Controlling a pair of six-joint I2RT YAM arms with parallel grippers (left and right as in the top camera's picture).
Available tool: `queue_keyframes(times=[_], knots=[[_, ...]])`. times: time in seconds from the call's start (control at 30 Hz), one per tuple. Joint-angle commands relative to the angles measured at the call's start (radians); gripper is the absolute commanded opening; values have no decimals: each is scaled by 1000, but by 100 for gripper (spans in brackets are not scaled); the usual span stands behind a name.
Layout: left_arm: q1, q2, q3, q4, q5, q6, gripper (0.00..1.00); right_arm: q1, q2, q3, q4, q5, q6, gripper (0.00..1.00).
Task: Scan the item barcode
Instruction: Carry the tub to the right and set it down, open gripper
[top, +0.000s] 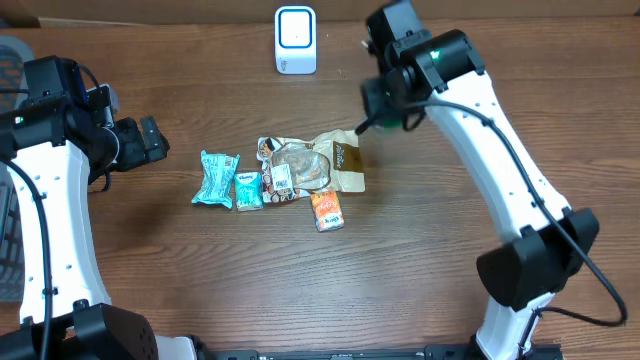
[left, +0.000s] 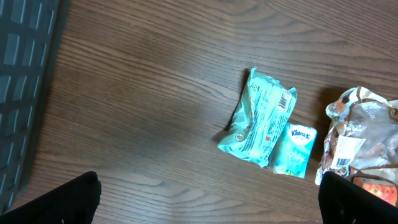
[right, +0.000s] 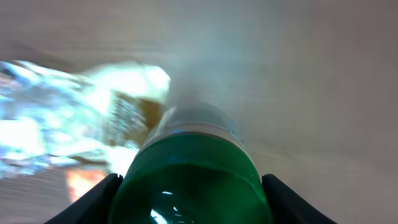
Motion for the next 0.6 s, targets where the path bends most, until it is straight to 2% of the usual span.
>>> queue_keyframes(times=[0.0, 0.33, 0.57], knots=[[-8, -8, 2, 1, 3, 3, 100, -80, 1, -56, -14, 47, 84, 14], [-8, -8, 2, 0, 3, 3, 100, -367, 3, -210, 87, 42, 315, 14], [-8, -8, 2, 0, 3, 3, 100, -507, 4, -348, 182, -47, 323, 14]])
